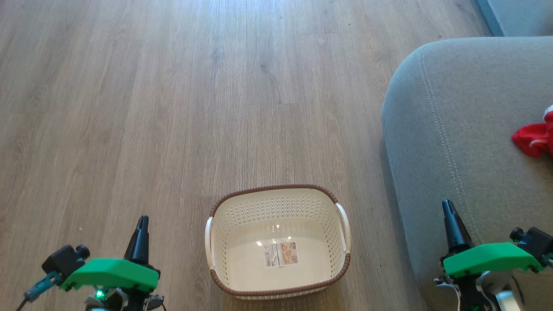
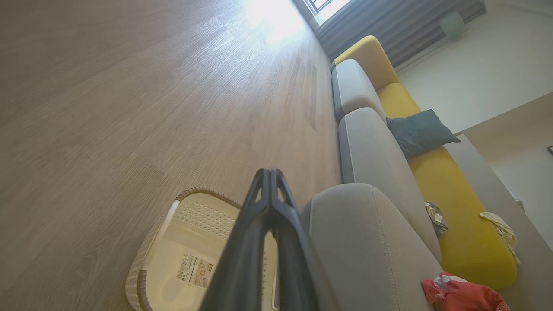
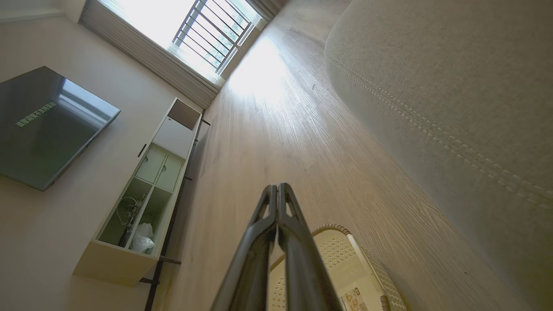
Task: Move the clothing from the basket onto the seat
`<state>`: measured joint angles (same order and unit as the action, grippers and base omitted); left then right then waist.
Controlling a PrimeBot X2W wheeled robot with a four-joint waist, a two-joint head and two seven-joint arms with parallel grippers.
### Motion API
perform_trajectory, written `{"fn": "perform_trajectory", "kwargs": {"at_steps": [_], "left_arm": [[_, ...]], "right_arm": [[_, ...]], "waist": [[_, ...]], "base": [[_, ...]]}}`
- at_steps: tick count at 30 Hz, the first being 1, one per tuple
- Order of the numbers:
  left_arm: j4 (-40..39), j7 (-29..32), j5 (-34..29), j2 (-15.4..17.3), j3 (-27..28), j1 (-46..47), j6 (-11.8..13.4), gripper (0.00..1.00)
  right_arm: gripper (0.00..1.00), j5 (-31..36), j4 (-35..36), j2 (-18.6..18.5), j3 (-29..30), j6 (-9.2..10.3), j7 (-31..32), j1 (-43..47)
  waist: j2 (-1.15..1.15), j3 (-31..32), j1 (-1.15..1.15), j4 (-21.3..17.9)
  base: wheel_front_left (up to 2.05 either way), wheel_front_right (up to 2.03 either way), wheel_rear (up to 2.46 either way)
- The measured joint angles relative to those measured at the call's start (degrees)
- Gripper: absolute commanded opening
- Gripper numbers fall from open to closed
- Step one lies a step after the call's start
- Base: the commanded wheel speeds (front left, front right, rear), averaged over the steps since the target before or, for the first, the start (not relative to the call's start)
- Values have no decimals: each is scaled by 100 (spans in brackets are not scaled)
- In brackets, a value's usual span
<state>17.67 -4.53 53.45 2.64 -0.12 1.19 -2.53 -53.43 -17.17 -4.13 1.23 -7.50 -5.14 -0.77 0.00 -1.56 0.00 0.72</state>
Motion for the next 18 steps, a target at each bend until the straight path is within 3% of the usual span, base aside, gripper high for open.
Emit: {"fn": "perform_trajectory", "kwargs": {"at_steps": [18], "left_arm": [[-27, 304, 1056, -3, 126, 29, -138, 0]], "right_arm": [[0, -1084, 30, 16, 141, 0, 298, -105]], "waist": [[0, 39, 0, -20]], "base": [[0, 0, 0]]}}
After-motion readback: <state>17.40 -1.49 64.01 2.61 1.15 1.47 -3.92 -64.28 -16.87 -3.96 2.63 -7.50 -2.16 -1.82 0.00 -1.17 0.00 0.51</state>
